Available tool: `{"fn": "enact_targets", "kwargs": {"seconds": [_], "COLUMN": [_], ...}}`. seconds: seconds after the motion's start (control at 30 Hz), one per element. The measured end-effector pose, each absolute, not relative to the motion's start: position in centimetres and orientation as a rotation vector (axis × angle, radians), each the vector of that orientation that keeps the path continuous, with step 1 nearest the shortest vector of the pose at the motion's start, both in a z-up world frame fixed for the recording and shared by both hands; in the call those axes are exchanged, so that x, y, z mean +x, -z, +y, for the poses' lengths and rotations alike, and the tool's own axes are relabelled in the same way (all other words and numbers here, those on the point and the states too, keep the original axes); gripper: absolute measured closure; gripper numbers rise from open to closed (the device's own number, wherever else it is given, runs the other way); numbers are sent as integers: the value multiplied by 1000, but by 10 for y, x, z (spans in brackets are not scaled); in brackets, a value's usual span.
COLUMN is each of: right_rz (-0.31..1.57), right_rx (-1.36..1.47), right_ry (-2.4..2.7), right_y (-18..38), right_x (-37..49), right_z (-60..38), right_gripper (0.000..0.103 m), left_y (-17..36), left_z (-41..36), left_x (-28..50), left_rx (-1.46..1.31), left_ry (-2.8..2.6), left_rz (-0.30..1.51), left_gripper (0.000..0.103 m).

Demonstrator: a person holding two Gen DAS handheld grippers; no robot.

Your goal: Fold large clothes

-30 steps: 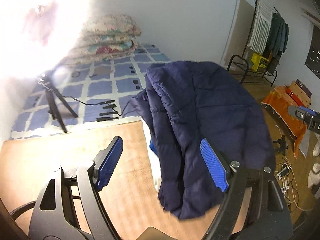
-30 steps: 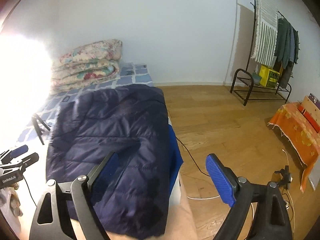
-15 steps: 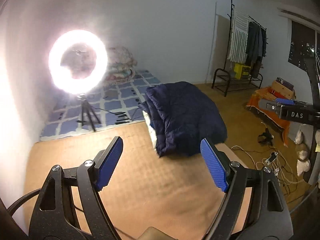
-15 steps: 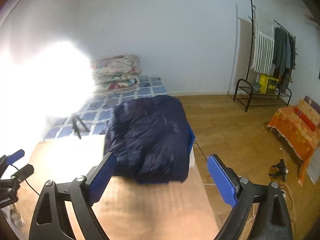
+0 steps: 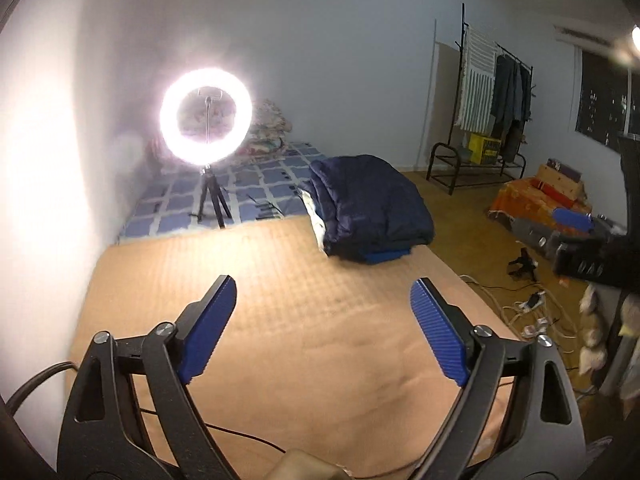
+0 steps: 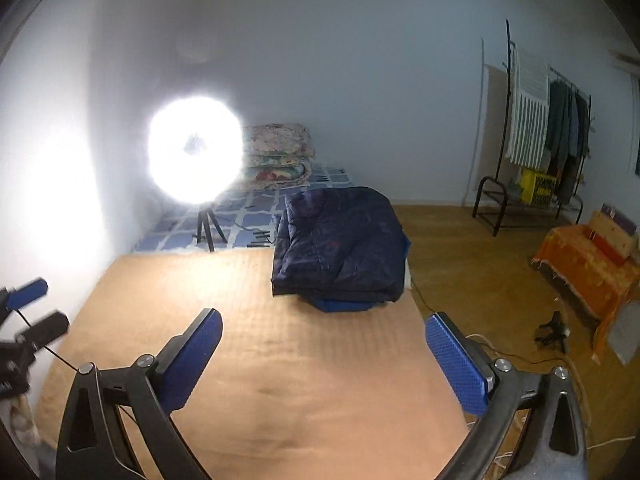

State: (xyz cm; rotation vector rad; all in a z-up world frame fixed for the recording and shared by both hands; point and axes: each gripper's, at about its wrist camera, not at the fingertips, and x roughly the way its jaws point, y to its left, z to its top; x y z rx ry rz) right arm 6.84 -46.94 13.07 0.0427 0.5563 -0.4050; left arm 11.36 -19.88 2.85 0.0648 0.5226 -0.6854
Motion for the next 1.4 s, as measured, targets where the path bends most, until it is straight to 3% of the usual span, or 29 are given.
{"fn": "enact_targets", "kwargs": {"seconds": [0.3, 0.43, 1.4], "right_rz": [532, 504, 535], "right_rx": [-18, -42, 64], "right_ry": [421, 432, 448], "right_y": [-94, -90, -69], "right_x": [44, 35, 34], "right_z": [-443, -435, -451], "right_gripper": [0, 0, 0], "left_y": [-9, -3, 4], "left_z": [-197, -196, -195], "left_x": [82, 74, 64], "left_rx": [95, 106, 171], "left_ry": [681, 673, 644], "left_rz": [503, 491, 451], "left_gripper": [10, 0, 0]}}
